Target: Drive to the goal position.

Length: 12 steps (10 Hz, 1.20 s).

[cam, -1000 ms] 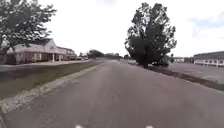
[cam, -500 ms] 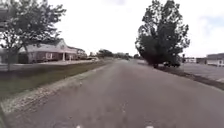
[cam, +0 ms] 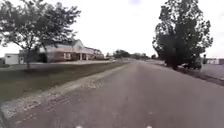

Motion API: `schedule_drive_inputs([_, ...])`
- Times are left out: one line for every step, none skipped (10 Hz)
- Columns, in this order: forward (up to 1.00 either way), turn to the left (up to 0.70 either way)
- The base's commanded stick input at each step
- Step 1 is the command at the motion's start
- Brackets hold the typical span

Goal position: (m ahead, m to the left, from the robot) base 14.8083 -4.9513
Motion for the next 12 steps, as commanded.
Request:
schedule_drive_inputs([0.7, 0.0])
schedule_drive_inputs([0.7, 0.0])
schedule_drive_inputs([0.7, 0.0])
schedule_drive_inputs([0.7, 0.0])
schedule_drive_inputs([0.7, 0.0])
schedule_drive_inputs([0.7, 0.0])
schedule_drive_inputs([0.7, 0.0])
schedule_drive_inputs([0.7, 0.0])
schedule_drive_inputs([0.7, 0.0])
schedule_drive_inputs([0.7, -0.35])
schedule_drive_inputs([0.7, -0.35])
schedule_drive_inputs([0.7, -0.35])
